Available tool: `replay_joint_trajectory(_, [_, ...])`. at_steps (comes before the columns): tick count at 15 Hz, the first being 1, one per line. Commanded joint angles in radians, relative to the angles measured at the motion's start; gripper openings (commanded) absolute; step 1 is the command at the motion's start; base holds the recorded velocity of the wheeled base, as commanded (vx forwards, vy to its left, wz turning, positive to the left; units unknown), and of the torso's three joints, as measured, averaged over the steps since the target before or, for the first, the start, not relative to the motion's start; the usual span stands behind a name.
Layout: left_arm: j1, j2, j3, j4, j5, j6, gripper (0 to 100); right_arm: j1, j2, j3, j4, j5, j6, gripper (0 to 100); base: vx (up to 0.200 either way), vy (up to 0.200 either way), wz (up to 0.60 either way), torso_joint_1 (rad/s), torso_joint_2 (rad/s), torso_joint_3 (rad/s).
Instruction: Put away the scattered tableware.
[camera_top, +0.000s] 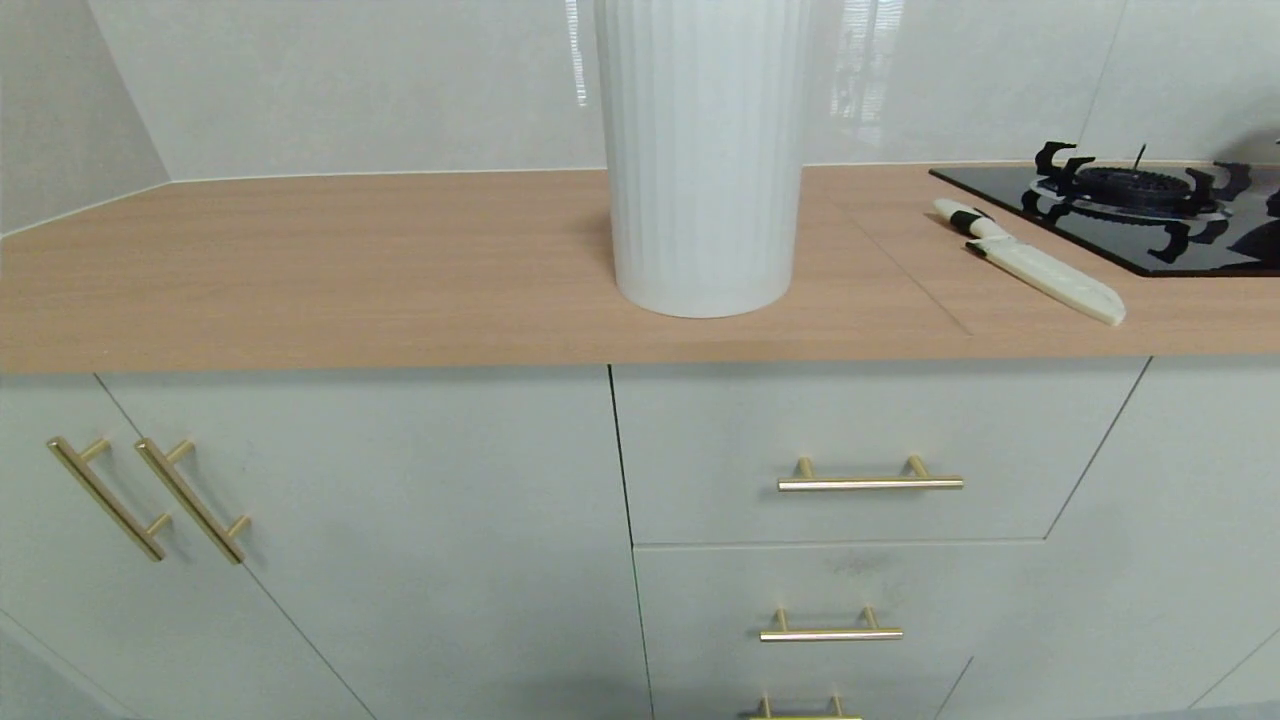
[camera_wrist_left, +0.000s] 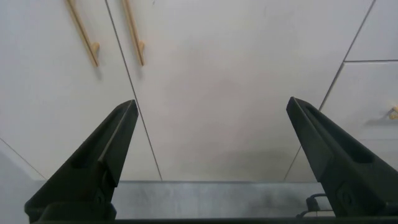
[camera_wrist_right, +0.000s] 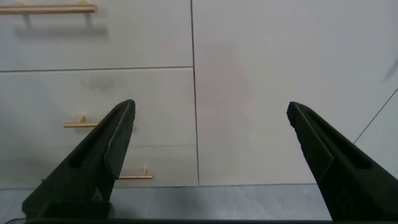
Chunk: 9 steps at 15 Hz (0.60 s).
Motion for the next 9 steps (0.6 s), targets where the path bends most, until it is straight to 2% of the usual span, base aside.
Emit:
replay_joint_trajectory(1, [0.001,0.0,0.0,0.0,0.0,0.0,100,0.001,0.0,0.0,0.0,0.0,0.0,100,0.0,0.0,0.0,0.0,0.0,0.0])
replay_joint_trajectory(9, [0.001,0.0,0.0,0.0,0.0,0.0,100,0.001,0.002,0.0,0.0,0.0,0.0,100,0.0,0.0,0.0,0.0,0.0,0.0])
